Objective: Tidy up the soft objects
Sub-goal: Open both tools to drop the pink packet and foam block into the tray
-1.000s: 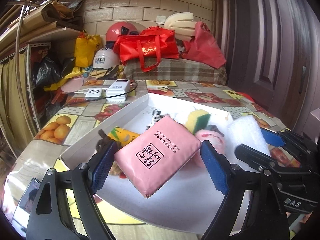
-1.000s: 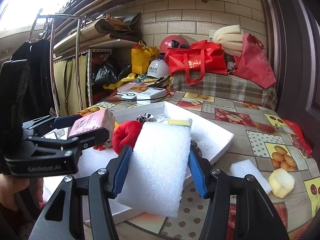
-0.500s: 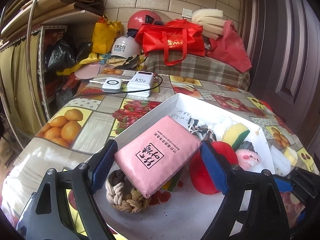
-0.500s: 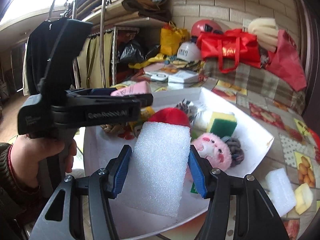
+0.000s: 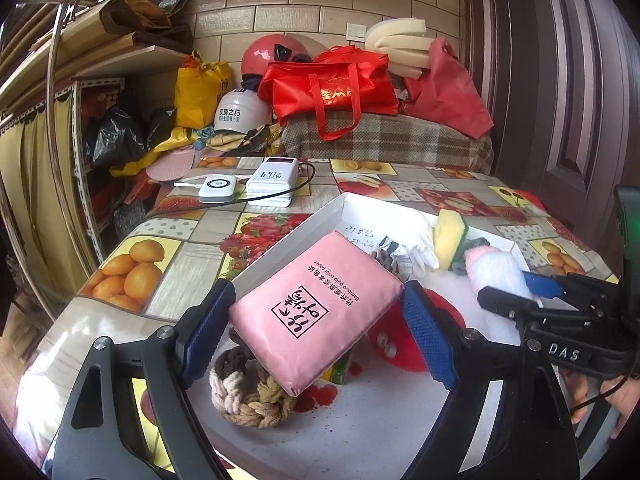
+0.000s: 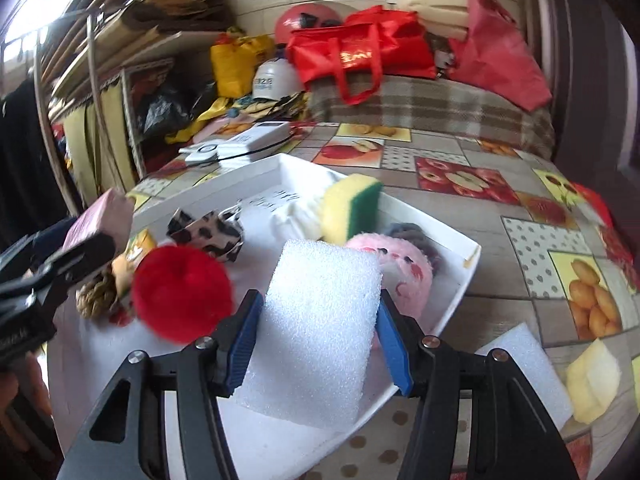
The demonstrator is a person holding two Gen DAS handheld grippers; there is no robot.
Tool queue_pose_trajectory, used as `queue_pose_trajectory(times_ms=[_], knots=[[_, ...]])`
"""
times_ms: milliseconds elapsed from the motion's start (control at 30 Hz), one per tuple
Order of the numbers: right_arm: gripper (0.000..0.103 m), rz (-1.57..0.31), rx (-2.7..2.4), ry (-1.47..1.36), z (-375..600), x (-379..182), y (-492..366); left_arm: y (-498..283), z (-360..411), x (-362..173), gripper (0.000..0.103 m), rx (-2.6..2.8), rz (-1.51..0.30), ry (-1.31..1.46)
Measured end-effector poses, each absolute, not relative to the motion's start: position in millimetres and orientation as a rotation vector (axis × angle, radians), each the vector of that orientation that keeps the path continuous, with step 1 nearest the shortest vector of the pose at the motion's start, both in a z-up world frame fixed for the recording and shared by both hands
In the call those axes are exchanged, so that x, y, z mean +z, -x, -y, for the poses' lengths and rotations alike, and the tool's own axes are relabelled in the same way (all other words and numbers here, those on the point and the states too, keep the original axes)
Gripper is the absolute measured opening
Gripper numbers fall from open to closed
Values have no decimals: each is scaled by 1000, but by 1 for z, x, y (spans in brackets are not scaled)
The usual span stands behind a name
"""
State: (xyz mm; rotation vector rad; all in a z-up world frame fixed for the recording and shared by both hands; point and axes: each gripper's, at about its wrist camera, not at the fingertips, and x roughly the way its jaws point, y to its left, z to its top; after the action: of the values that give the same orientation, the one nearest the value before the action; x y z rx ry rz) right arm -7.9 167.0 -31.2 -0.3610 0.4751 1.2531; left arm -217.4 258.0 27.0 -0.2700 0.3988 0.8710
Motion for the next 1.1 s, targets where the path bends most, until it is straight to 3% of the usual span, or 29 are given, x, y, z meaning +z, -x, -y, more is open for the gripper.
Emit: queue_pose_trajectory(times_ms=[200, 800, 867, 933, 967, 1100], knots=[[56, -327, 1309, 348, -147, -23, 39, 213, -261, 27, 86, 864, -390, 279], [57, -320, 1320, 305, -145, -22, 49, 209, -249, 31, 86, 882, -369, 206], [61, -316, 1322, 312, -146, -22, 50, 209, -250, 31, 88, 892, -368, 208], [88, -314, 1309, 322, -146, -22, 52, 211, -250, 31, 93, 915, -362, 210], [89, -313, 1302, 324, -146, -22, 52, 212, -250, 31, 99, 921, -357, 211], [95, -304, 1292, 317, -144, -22, 51, 216, -247, 32, 99, 936, -330, 203]])
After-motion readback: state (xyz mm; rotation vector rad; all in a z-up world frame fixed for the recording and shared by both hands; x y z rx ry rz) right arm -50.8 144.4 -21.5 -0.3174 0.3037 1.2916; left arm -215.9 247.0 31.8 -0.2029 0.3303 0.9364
